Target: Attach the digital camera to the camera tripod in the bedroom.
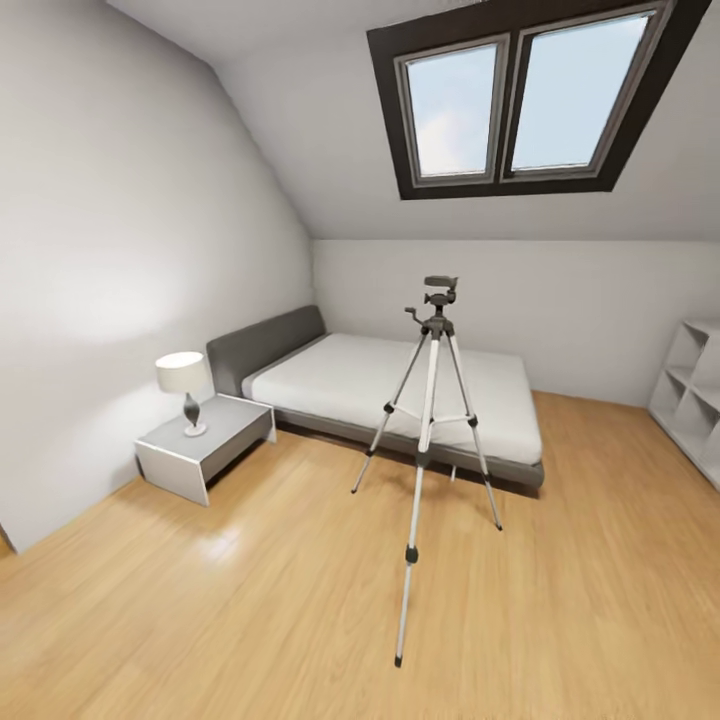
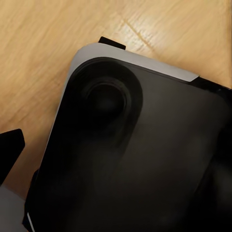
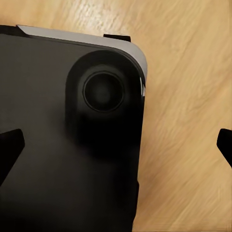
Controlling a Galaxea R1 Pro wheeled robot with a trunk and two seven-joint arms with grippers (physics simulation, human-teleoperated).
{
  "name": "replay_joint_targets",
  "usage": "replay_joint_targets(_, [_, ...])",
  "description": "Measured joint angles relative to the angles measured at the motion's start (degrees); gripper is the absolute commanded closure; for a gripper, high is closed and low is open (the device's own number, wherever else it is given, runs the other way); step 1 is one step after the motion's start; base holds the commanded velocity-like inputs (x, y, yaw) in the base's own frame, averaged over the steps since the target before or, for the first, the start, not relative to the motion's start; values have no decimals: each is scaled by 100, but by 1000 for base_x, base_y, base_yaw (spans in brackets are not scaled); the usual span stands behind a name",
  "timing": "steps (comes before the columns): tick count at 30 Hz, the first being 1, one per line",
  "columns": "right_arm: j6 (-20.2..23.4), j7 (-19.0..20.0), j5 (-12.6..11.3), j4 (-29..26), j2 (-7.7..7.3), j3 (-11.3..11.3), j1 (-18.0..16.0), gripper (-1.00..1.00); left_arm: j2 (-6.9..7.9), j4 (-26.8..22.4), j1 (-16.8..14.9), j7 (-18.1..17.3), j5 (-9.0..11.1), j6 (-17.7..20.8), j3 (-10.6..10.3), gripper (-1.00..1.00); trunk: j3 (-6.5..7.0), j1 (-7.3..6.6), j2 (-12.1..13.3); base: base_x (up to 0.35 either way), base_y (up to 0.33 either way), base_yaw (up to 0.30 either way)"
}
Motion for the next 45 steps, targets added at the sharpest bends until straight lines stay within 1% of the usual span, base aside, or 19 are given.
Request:
replay_joint_targets(9, [0,0,0,0,-6,0,0,-100,0,3,0,0,0,0,1,-100,0,0,0,0,0,-285])
replay_joint_targets(13, [1,0,0,-1,-6,0,0,-100,0,2,0,0,1,0,2,-100,0,0,0,0,0,-155])
replay_joint_targets(39, [19,6,24,-10,-10,24,0,-100,6,-1,0,0,0,0,0,-100,0,0,0,0,0,-11])
replay_joint_targets(45, [18,8,24,-10,-10,24,0,-100,8,6,0,0,0,0,0,-100,0,-2,0,122,0,0])
